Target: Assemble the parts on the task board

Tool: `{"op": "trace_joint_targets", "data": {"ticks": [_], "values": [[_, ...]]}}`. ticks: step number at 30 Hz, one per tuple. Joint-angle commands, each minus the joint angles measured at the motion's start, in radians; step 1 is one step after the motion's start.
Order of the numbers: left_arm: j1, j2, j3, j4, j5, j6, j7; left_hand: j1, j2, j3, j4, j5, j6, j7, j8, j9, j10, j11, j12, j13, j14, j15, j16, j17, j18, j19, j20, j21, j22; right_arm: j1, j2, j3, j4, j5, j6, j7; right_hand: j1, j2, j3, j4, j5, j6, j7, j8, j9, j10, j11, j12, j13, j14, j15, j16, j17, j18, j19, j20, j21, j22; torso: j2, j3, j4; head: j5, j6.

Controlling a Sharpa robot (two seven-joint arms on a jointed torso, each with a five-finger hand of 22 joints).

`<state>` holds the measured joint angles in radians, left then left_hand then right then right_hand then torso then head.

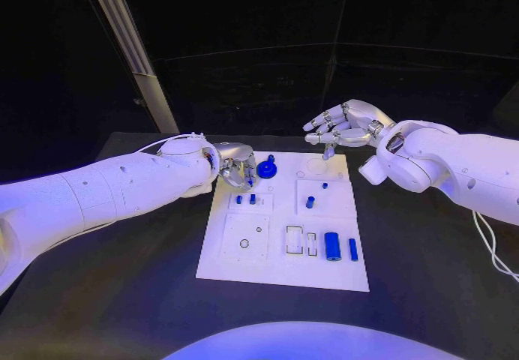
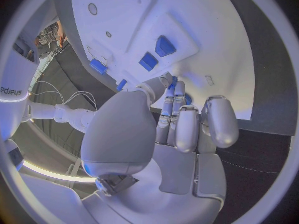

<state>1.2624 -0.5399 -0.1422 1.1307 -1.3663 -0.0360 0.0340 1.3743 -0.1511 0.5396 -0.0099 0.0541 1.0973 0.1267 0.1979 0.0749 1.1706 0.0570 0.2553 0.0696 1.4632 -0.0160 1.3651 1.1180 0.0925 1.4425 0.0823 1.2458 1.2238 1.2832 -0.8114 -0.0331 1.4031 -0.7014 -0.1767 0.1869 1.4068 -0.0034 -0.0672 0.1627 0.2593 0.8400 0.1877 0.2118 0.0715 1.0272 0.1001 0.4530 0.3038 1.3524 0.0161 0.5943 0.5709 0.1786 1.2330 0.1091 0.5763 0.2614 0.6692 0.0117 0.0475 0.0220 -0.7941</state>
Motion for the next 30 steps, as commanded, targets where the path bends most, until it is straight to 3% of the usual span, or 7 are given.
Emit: {"op": "trace_joint_targets", "data": {"ticks": [1, 7, 13, 30], "values": [[0.000, 0.002, -0.002, 0.000, 0.005, 0.018, -0.003, -0.008, 0.001, 0.002, -0.004, 0.000, 0.008, -0.002, -0.007, 0.001, 0.007, 0.001, -0.007, 0.001, 0.026, -0.007, 0.002, -0.001, -0.009, 0.005, -0.003, 0.002, 0.000, 0.002, 0.000, 0.001, 0.002, 0.000, 0.003, 0.007, 0.000, 0.006, 0.002, -0.005, 0.006, -0.008, -0.002, 0.007, -0.001, -0.006, 0.002, 0.003, -0.002, -0.007, 0.000, 0.006, 0.000, 0.004, 0.000, 0.005, -0.004, -0.002, 0.000, 0.0000, 0.0004, -0.001, 0.000], [0.000, 0.002, -0.003, -0.002, 0.005, 0.016, -0.008, -0.025, -0.009, -0.008, -0.003, -0.001, -0.009, 0.007, -0.025, -0.004, -0.002, 0.009, -0.028, -0.001, 0.026, -0.002, 0.003, -0.002, -0.009, 0.004, -0.001, 0.002, 0.002, 0.002, 0.000, 0.001, 0.002, 0.000, 0.002, 0.008, 0.001, 0.006, 0.001, -0.005, 0.006, -0.008, -0.002, 0.009, -0.001, -0.006, 0.002, 0.004, -0.004, -0.007, 0.000, 0.007, 0.000, 0.004, 0.000, 0.005, -0.004, -0.002, 0.000, 0.0001, 0.0002, -0.001, 0.000], [0.000, 0.002, -0.004, -0.005, 0.005, 0.014, -0.014, -0.044, -0.026, -0.020, -0.001, -0.002, -0.073, 0.020, -0.073, -0.012, -0.045, 0.026, -0.068, -0.004, 0.023, 0.012, 0.001, -0.011, -0.008, 0.000, 0.010, -0.007, -0.004, 0.002, -0.001, 0.001, 0.001, 0.000, 0.001, 0.007, 0.001, 0.006, 0.001, -0.005, 0.005, -0.008, -0.002, 0.009, -0.001, -0.006, 0.002, 0.004, -0.004, -0.007, 0.000, 0.007, 0.000, 0.004, 0.000, 0.005, -0.004, -0.002, 0.000, 0.0000, 0.0010, -0.002, 0.000], [0.000, -0.006, -0.004, -0.001, 0.005, -0.005, -0.014, -0.054, -0.040, -0.039, -0.002, -0.001, -0.092, 0.023, -0.096, -0.009, -0.079, 0.034, -0.096, -0.003, 0.020, 0.018, -0.002, -0.022, -0.002, -0.010, 0.019, -0.031, -0.025, 0.002, -0.005, 0.001, -0.009, -0.026, 0.000, -0.008, 0.003, 0.005, 0.001, -0.007, 0.004, -0.009, -0.001, 0.010, -0.001, -0.011, 0.003, 0.003, -0.007, -0.007, 0.000, 0.007, 0.000, 0.004, 0.000, 0.005, -0.005, -0.002, 0.000, -0.0006, 0.0004, -0.003, 0.000]]}}
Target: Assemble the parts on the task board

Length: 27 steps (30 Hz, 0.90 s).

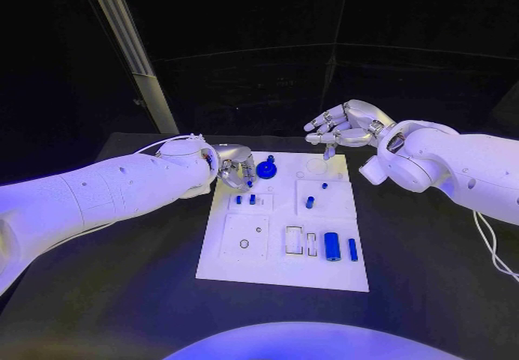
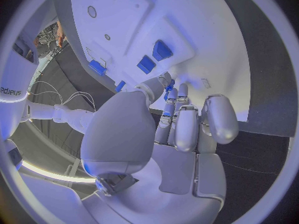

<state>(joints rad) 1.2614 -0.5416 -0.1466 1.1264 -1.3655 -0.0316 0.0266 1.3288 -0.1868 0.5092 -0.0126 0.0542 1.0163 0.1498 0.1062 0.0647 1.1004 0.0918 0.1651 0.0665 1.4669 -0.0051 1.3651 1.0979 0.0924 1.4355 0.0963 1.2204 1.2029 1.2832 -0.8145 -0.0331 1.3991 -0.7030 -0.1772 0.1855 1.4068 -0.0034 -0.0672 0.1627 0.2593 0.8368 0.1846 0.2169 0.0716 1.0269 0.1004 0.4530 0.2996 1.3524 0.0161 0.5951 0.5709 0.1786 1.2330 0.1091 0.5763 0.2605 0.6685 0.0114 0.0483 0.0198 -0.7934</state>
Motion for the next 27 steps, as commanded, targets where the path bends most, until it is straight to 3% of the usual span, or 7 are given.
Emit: {"op": "trace_joint_targets", "data": {"ticks": [1, 5, 9, 12, 16, 23, 27], "values": [[0.001, -0.006, 0.000, 0.005, 0.004, -0.012, -0.005, -0.009, -0.007, -0.012, 0.001, -0.001, -0.014, -0.001, -0.007, 0.001, -0.012, -0.001, -0.009, 0.001, 0.016, 0.008, -0.002, -0.004, -0.001, -0.004, 0.005, -0.009, -0.007, 0.002, -0.002, 0.001, -0.008, -0.040, 0.001, -0.012, 0.006, 0.005, 0.002, -0.009, 0.003, -0.005, 0.002, 0.007, -0.001, -0.017, 0.003, 0.000, -0.006, -0.007, 0.000, 0.007, 0.000, 0.004, 0.001, 0.005, -0.005, -0.001, 0.001, -0.0005, -0.0004, -0.001, -0.001], [0.001, -0.022, 0.001, 0.015, 0.036, -0.053, 0.022, -0.011, -0.012, -0.034, 0.000, -0.001, -0.030, -0.003, -0.021, 0.001, -0.040, 0.002, -0.022, 0.000, 0.015, 0.010, -0.004, -0.012, 0.005, -0.013, 0.007, -0.034, -0.030, 0.002, -0.004, 0.001, -0.022, -0.147, 0.002, -0.044, 0.053, 0.013, 0.023, -0.039, -0.028, 0.014, 0.002, 0.022, 0.002, -0.044, 0.004, -0.023, -0.027, 0.000, -0.002, 0.013, 0.001, 0.005, 0.007, 0.002, -0.002, 0.001, 0.000, -0.0010, 0.0004, -0.002, 0.000], [0.002, -0.050, 0.001, 0.033, 0.139, -0.125, 0.091, -0.002, -0.009, -0.109, 0.009, 0.000, -0.045, 0.000, -0.034, 0.002, -0.122, 0.017, -0.047, -0.001, 0.011, 0.021, -0.009, -0.026, 0.023, -0.045, 0.017, -0.125, -0.117, 0.001, -0.005, 0.000, -0.039, -0.309, -0.006, -0.074, 0.102, 0.023, 0.057, -0.071, -0.064, 0.055, -0.010, 0.037, 0.003, -0.026, -0.006, -0.047, -0.057, 0.041, -0.017, 0.038, 0.008, 0.007, 0.039, -0.012, 0.023, 0.014, 0.000, -0.0005, 0.0011, -0.004, 0.002], [0.005, -0.080, 0.002, 0.050, 0.267, -0.172, 0.151, 0.019, 0.007, -0.173, 0.025, 0.004, -0.051, 0.002, -0.038, 0.003, -0.143, 0.020, -0.036, 0.001, 0.009, 0.024, -0.011, -0.033, 0.031, -0.053, 0.021, -0.169, -0.157, 0.000, -0.006, 0.000, -0.050, -0.447, -0.010, -0.094, 0.120, 0.021, 0.084, -0.086, -0.075, 0.091, -0.023, 0.037, -0.001, 0.007, -0.019, -0.082, -0.091, 0.088, -0.028, 0.087, 0.044, 0.006, 0.069, -0.025, 0.057, 0.032, -0.001, 0.0000, 0.0002, -0.005, 0.004], [0.008, -0.118, 0.001, 0.071, 0.526, -0.229, 0.260, 0.028, 0.029, -0.191, 0.038, 0.004, -0.036, 0.016, -0.031, 0.006, -0.130, 0.018, -0.015, 0.005, 0.009, 0.023, -0.009, -0.031, 0.039, -0.062, 0.020, -0.208, -0.192, -0.010, -0.010, 0.000, -0.049, -0.654, -0.013, -0.131, 0.118, 0.006, 0.123, -0.089, -0.082, 0.128, -0.030, 0.016, -0.007, 0.047, -0.023, -0.159, -0.149, 0.131, -0.031, 0.265, 0.213, 0.003, 0.088, -0.032, 0.111, 0.066, -0.001, -0.0001, -0.0002, -0.013, 0.010], [0.008, -0.158, 0.000, 0.119, 1.042, -0.195, 0.401, 0.046, 0.074, -0.180, 0.050, 0.004, -0.001, 0.023, -0.020, 0.006, -0.102, 0.023, 0.044, 0.007, -0.131, 0.030, -0.171, -0.334, 0.091, -0.215, 0.028, -0.517, -0.461, -0.033, -0.012, 0.000, -0.030, -0.868, -0.016, -0.179, 0.109, -0.018, 0.166, -0.089, -0.088, 0.154, -0.034, -0.014, -0.007, 0.082, -0.023, -0.228, -0.194, 0.136, -0.032, 0.363, 0.304, -0.006, 0.091, -0.029, 0.200, 0.156, 0.000, -0.0004, 0.0011, -0.040, 0.020], [0.007, -0.176, -0.001, 0.155, 1.228, -0.160, 0.431, 0.047, 0.082, -0.167, 0.053, 0.004, 0.006, 0.018, -0.017, 0.006, -0.054, 0.013, 0.085, 0.014, -0.191, 0.025, -0.231, -0.436, 0.092, -0.241, 0.025, -0.550, -0.479, -0.048, -0.010, 0.000, -0.021, -0.935, -0.010, -0.200, 0.102, -0.030, 0.179, -0.087, -0.091, 0.153, -0.031, -0.029, -0.008, 0.079, -0.019, -0.255, -0.209, 0.135, -0.028, 0.384, 0.322, -0.009, 0.090, -0.026, 0.227, 0.186, -0.001, -0.0016, 0.0003, -0.048, 0.023]]}}
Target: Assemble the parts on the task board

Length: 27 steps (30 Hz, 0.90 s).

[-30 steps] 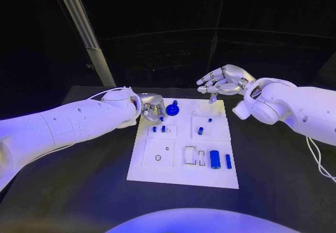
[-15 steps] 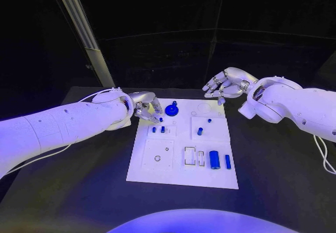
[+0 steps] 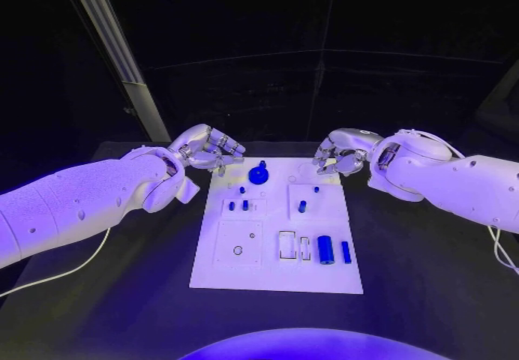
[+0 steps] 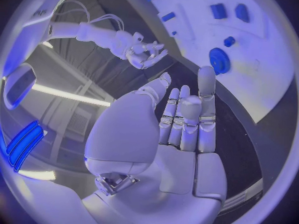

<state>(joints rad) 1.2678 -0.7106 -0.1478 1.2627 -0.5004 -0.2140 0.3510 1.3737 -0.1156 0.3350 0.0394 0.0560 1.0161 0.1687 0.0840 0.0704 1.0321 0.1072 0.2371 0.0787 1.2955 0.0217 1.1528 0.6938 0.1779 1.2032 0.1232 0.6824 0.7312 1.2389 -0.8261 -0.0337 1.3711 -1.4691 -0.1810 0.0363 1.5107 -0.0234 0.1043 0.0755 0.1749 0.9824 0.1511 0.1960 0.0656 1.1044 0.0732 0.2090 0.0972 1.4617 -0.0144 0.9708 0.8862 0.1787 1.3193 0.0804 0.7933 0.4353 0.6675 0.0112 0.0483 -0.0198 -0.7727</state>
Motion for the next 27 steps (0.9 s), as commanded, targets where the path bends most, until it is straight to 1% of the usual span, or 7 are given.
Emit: {"op": "trace_joint_targets", "data": {"ticks": [1, 5, 6, 7, 10, 16, 27], "values": [[0.000, -0.011, 0.000, 0.026, 0.388, 0.028, 0.111, 0.002, 0.011, 0.009, 0.001, 0.002, 0.008, -0.001, 0.006, 0.000, 0.018, -0.004, 0.017, 0.002, -0.025, -0.003, -0.024, -0.042, 0.006, -0.010, -0.002, -0.015, -0.009, -0.006, 0.002, 0.001, 0.008, -0.179, -0.005, -0.054, -0.003, -0.013, 0.011, 0.001, -0.007, 0.007, 0.003, -0.011, -0.002, 0.001, 0.009, -0.016, -0.009, 0.026, 0.003, 0.014, 0.012, -0.010, 0.003, 0.003, 0.015, 0.016, 0.000, -0.0013, 0.0008, -0.009, 0.003], [-0.001, -0.027, -0.001, 0.056, 0.462, 0.045, 0.127, 0.003, 0.013, 0.016, 0.001, 0.003, 0.018, -0.004, 0.012, 0.001, 0.032, -0.008, 0.031, 0.003, -0.041, -0.005, -0.039, -0.069, 0.006, -0.016, -0.005, -0.027, -0.017, -0.019, 0.005, 0.001, 0.012, -0.218, 0.005, -0.068, -0.007, -0.023, 0.023, 0.001, -0.009, 0.003, 0.005, -0.025, -0.002, -0.002, 0.012, -0.037, -0.021, 0.025, 0.005, 0.029, 0.024, -0.011, -0.001, 0.006, 0.035, 0.037, 0.001, -0.0011, -0.0001, -0.015, 0.008], [-0.002, -0.030, -0.001, 0.062, 0.473, 0.047, 0.130, 0.003, 0.013, 0.016, 0.001, 0.003, 0.018, -0.004, 0.012, 0.001, 0.032, -0.008, 0.031, 0.003, -0.041, -0.005, -0.040, -0.070, 0.006, -0.016, -0.005, -0.027, -0.017, -0.021, 0.006, 0.001, 0.013, -0.225, 0.009, -0.070, -0.008, -0.026, 0.026, 0.000, -0.009, 0.002, 0.006, -0.028, -0.002, -0.003, 0.013, -0.042, -0.024, 0.025, 0.006, 0.033, 0.027, -0.012, -0.001, 0.007, 0.039, 0.042, 0.001, -0.0014, 0.0003, -0.017, 0.007], [-0.002, -0.034, -0.001, 0.068, 0.482, 0.049, 0.133, 0.002, 0.013, 0.017, 0.001, 0.002, 0.020, -0.005, 0.013, 0.002, 0.034, -0.009, 0.034, 0.003, -0.044, -0.006, -0.043, -0.076, 0.006, -0.016, -0.005, -0.029, -0.018, -0.023, 0.007, 0.001, 0.013, -0.232, 0.014, -0.073, -0.009, -0.029, 0.028, 0.000, -0.009, 0.001, 0.006, -0.031, -0.002, -0.004, 0.014, -0.046, -0.026, 0.025, 0.006, 0.037, 0.031, -0.012, -0.002, 0.007, 0.043, 0.046, 0.001, -0.0008, 0.0004, -0.018, 0.007], [-0.003, -0.040, -0.001, 0.077, 0.495, 0.053, 0.138, 0.000, 0.012, 0.018, 0.002, 0.002, 0.025, -0.007, 0.017, 0.002, 0.037, -0.010, 0.039, 0.003, -0.049, -0.007, -0.047, -0.085, 0.006, -0.017, -0.006, -0.034, -0.021, -0.029, 0.008, 0.001, 0.017, -0.246, 0.026, -0.076, -0.010, -0.034, 0.036, -0.001, -0.010, 0.000, 0.007, -0.038, -0.002, -0.006, 0.015, -0.056, -0.031, 0.025, 0.007, 0.048, 0.040, -0.013, -0.004, 0.008, 0.057, 0.061, 0.001, -0.0014, 0.0003, -0.018, 0.006], [-0.003, -0.047, -0.001, 0.082, 0.506, 0.051, 0.141, -0.002, 0.011, 0.019, 0.002, 0.002, 0.029, -0.008, 0.019, 0.003, 0.039, -0.011, 0.042, 0.002, -0.054, -0.007, -0.052, -0.094, 0.006, -0.018, -0.007, -0.037, -0.023, -0.036, 0.008, 0.001, 0.027, -0.259, 0.046, -0.076, -0.015, -0.042, 0.053, -0.003, -0.010, 0.004, 0.007, -0.048, -0.001, -0.001, 0.015, -0.071, -0.033, 0.028, 0.007, 0.079, 0.068, -0.017, -0.002, 0.010, 0.093, 0.103, 0.002, -0.0006, -0.0015, -0.015, 0.005], [-0.003, -0.049, -0.001, 0.078, 0.508, 0.047, 0.140, -0.002, 0.010, 0.020, 0.002, 0.002, 0.032, -0.009, 0.021, 0.003, 0.040, -0.012, 0.044, 0.002, -0.058, -0.008, -0.057, -0.103, 0.006, -0.019, -0.007, -0.040, -0.025, -0.042, 0.009, 0.000, 0.037, -0.263, 0.076, -0.066, -0.020, -0.048, 0.081, -0.006, -0.007, 0.018, 0.006, -0.056, 0.001, 0.015, 0.014, -0.084, -0.033, 0.031, 0.007, 0.120, 0.104, -0.024, 0.003, 0.011, 0.143, 0.163, 0.002, -0.0001, -0.0003, -0.019, 0.002]]}}
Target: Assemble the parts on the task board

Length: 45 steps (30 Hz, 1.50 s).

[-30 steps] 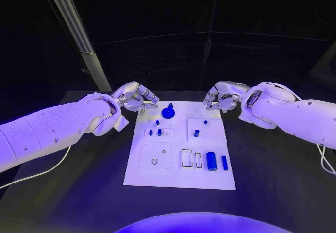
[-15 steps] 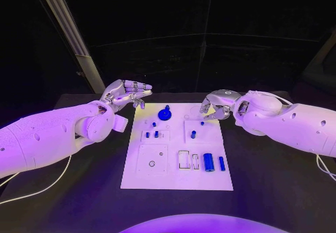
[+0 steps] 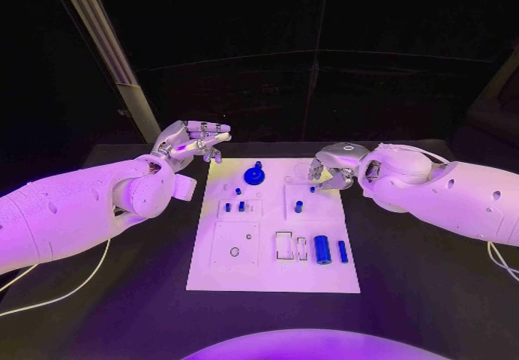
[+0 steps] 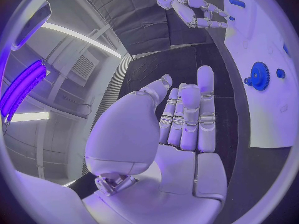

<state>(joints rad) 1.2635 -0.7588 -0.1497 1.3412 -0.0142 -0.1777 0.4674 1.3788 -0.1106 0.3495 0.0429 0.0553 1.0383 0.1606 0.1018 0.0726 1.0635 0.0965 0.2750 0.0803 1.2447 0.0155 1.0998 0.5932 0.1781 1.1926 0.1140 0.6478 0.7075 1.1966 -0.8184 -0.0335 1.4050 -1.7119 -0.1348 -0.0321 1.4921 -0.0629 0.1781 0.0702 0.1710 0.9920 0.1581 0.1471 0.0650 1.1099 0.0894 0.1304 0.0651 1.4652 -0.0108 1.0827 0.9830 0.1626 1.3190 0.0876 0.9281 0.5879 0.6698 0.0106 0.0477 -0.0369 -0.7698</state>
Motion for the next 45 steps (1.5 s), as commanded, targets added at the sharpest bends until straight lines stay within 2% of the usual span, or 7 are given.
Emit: {"op": "trace_joint_targets", "data": {"ticks": [1, 26, 30, 33, 39, 45], "values": [[0.001, -0.001, 0.001, 0.000, 0.022, 0.011, 0.023, -0.007, 0.005, 0.005, -0.002, 0.003, 0.009, -0.001, 0.003, 0.001, 0.009, -0.001, 0.007, 0.001, -0.008, -0.002, -0.004, -0.003, 0.006, -0.008, 0.002, -0.005, -0.001, -0.001, 0.002, 0.000, 0.004, -0.020, 0.032, 0.003, -0.002, -0.009, 0.011, -0.002, -0.004, 0.010, -0.001, -0.008, 0.001, 0.012, -0.002, -0.007, -0.001, 0.029, 0.004, 0.014, 0.013, -0.008, 0.004, 0.004, 0.014, 0.017, 0.000, 0.0006, 0.0003, -0.002, -0.001], [0.000, -0.001, 0.000, -0.007, 0.022, 0.006, 0.013, -0.003, 0.006, 0.009, -0.005, 0.003, 0.013, -0.002, 0.006, 0.001, 0.009, -0.003, 0.011, 0.000, -0.013, -0.003, -0.009, -0.013, 0.006, -0.008, 0.001, -0.010, -0.005, -0.019, 0.025, 0.000, -0.012, -0.028, 0.079, -0.001, -0.015, -0.023, 0.121, -0.023, -0.017, 0.049, -0.003, -0.026, 0.002, 0.060, -0.004, -0.037, -0.001, 0.031, 0.004, 0.093, 0.076, -0.021, 0.006, 0.006, 0.119, 0.137, 0.000, 0.0001, 0.0001, -0.001, -0.010], [0.000, -0.001, 0.000, -0.007, 0.022, 0.005, 0.012, -0.001, 0.006, 0.010, -0.006, 0.003, 0.013, -0.002, 0.007, 0.001, 0.009, -0.003, 0.011, 0.000, -0.013, -0.004, -0.010, -0.014, 0.006, -0.008, 0.000, -0.011, -0.005, -0.021, 0.028, 0.000, -0.013, -0.034, 0.077, -0.003, -0.018, -0.022, 0.143, -0.029, -0.022, 0.057, -0.004, -0.028, 0.002, 0.070, -0.006, -0.041, 0.000, 0.032, 0.003, 0.105, 0.086, -0.024, 0.008, 0.006, 0.139, 0.162, 0.000, 0.0010, -0.0001, -0.001, -0.012], [0.000, -0.001, 0.000, -0.008, 0.022, 0.005, 0.010, -0.001, 0.006, 0.010, -0.006, 0.003, 0.013, -0.002, 0.007, 0.001, 0.009, -0.003, 0.011, 0.000, -0.013, -0.004, -0.010, -0.014, 0.006, -0.008, 0.000, -0.011, -0.005, -0.022, 0.029, 0.000, -0.014, -0.036, 0.072, -0.005, -0.018, -0.015, 0.179, -0.038, -0.054, 0.070, -0.004, -0.030, 0.003, 0.086, -0.007, -0.044, 0.001, 0.033, 0.001, 0.119, 0.097, -0.027, 0.011, 0.005, 0.162, 0.189, 0.000, 0.0005, -0.0007, -0.002, -0.013], [0.000, -0.001, 0.000, -0.010, 0.022, 0.004, 0.007, -0.001, 0.006, 0.010, -0.006, 0.003, 0.013, -0.002, 0.007, 0.001, 0.009, -0.003, 0.011, 0.000, -0.013, -0.004, -0.010, -0.014, 0.006, -0.008, 0.000, -0.011, -0.005, -0.022, 0.031, 0.000, -0.015, -0.051, 0.056, -0.015, -0.017, -0.003, 0.227, -0.055, -0.090, 0.094, -0.008, -0.029, 0.005, 0.110, -0.013, -0.047, 0.004, 0.035, -0.002, 0.139, 0.112, -0.034, 0.021, 0.002, 0.201, 0.241, -0.001, 0.0003, -0.0004, -0.003, -0.014], [0.000, -0.001, 0.000, -0.011, 0.022, 0.004, 0.004, 0.000, 0.006, 0.011, -0.007, 0.003, 0.014, -0.002, 0.007, 0.001, 0.009, -0.003, 0.012, -0.001, -0.014, -0.004, -0.011, -0.017, 0.006, -0.008, 0.000, -0.011, -0.006, -0.023, 0.032, 0.000, -0.011, -0.061, 0.029, -0.022, -0.027, 0.002, 0.271, -0.071, -0.104, 0.110, -0.009, -0.033, 0.006, 0.126, -0.015, -0.054, 0.004, 0.035, -0.004, 0.152, 0.119, -0.043, 0.033, 0.000, 0.246, 0.302, -0.001, 0.0005, -0.0009, -0.005, -0.016]]}}
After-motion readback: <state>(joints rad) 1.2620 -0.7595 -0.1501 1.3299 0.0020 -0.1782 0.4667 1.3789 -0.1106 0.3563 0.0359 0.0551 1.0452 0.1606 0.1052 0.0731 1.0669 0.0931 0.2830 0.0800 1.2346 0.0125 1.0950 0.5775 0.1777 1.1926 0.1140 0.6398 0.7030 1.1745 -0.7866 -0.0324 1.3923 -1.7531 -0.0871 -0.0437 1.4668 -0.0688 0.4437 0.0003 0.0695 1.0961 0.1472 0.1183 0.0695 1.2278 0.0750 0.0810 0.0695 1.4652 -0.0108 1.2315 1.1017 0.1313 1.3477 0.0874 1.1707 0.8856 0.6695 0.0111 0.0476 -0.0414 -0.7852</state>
